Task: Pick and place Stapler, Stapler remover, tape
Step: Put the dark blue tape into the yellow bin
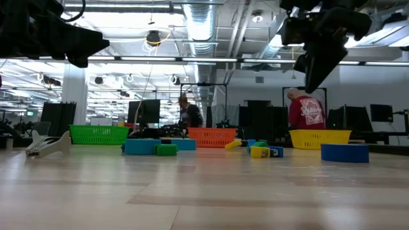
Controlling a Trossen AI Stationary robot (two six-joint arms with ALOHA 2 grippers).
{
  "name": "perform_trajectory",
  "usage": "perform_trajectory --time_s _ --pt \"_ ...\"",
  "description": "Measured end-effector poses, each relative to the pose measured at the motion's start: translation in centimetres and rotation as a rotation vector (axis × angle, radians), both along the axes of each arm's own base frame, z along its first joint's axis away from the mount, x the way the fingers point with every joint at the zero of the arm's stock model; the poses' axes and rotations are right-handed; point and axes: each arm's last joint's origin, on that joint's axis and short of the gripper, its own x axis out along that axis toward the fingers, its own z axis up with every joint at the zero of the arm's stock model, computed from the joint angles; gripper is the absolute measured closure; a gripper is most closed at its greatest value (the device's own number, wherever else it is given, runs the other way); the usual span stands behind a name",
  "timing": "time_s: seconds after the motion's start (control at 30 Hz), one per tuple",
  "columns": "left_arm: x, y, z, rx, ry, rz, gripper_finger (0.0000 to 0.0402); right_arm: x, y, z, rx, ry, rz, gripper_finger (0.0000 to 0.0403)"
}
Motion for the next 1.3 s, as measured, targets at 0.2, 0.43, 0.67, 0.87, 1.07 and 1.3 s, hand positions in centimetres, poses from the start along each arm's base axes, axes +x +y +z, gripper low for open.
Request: perform_trajectory --time_s 0.2,0.43,0.67,0.87,1.07,1.3 --pt "0.0 0.0 0.0 0.000 -0.001 0.000 0.0234 0.0 0.0 0.0 0.000 0.003 -0.001 0.0289" --pt "0.0 0.0 0.0 0.000 -0.005 0.000 0.0234 -0.1 0.0 0.0 0.006 0.007 -0.015 0.0226" --pt "0.0 0.0 0.1 0.000 -0.009 0.000 0.0234 -0.1 0.0 0.0 0.003 0.009 -0.007 0.0169" --pt "0.0 0.0 0.1 0.000 -0.011 -0.001 0.0234 -0.5 0.0 -1.0 0.002 0.043 -0.006 0.0157" --pt "0.0 0.0 0.1 0.000 -0.015 0.000 0.0234 -0.8 0.0 -1.9 0.001 0.068 -0.004 0.0157" --pt "0.0 0.0 0.1 0.000 -0.015 0.000 0.0234 -1.0 -0.4 -2.9 0.003 0.063 -0.025 0.0158"
